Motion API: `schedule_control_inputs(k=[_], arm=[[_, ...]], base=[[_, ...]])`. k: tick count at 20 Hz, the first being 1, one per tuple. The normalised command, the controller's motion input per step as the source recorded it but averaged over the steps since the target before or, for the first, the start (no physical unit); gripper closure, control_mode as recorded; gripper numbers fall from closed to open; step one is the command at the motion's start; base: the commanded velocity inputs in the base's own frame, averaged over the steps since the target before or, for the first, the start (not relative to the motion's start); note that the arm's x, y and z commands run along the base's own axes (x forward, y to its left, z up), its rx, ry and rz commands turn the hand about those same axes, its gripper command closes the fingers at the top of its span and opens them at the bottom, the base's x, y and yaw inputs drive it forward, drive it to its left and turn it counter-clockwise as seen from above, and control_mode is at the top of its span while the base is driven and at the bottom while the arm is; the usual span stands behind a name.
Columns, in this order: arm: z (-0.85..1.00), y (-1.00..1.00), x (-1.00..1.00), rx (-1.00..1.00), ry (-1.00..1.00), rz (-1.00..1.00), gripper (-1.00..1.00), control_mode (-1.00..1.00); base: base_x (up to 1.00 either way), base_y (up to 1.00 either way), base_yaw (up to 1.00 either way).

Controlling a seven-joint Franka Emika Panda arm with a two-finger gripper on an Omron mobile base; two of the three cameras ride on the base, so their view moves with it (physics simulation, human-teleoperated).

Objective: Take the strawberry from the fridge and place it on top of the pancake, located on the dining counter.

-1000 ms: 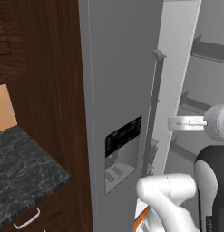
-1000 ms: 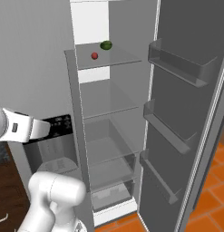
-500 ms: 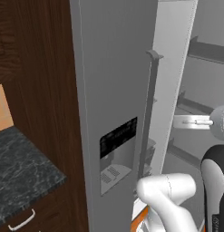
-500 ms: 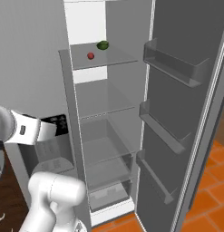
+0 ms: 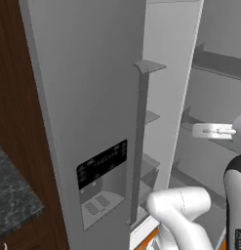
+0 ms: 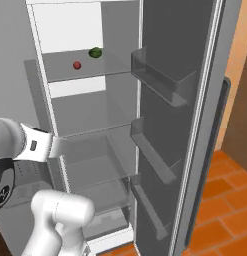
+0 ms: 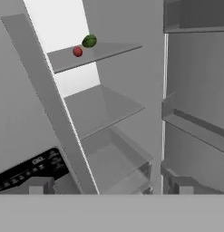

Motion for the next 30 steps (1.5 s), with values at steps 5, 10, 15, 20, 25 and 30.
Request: schedule_control_inputs(k=[5,10,15,20,25,30], arm=[[0.00,0.00,0.00,0.00,0.00,0.00,-1.00,1.00],[0.00,0.00,0.00,0.00,0.00,0.00,-1.00,1.00],[0.00,0.00,0.00,0.00,0.00,0.00,-1.00,1.00],[0.00,0.00,0.00,0.00,0.00,0.00,-1.00,1.00],[0.00,0.00,0.00,0.00,0.00,0.00,-1.00,1.00],[0.00,0.00,0.00,0.00,0.00,0.00,-1.00,1.00]], base=[[0.20,-0.39,0.35],[0.24,-0.40,0.38],[0.27,-0.40,0.36],[0.31,-0.40,0.30],[0.47,-0.09,0.19],[0.58,0.02,0.05]])
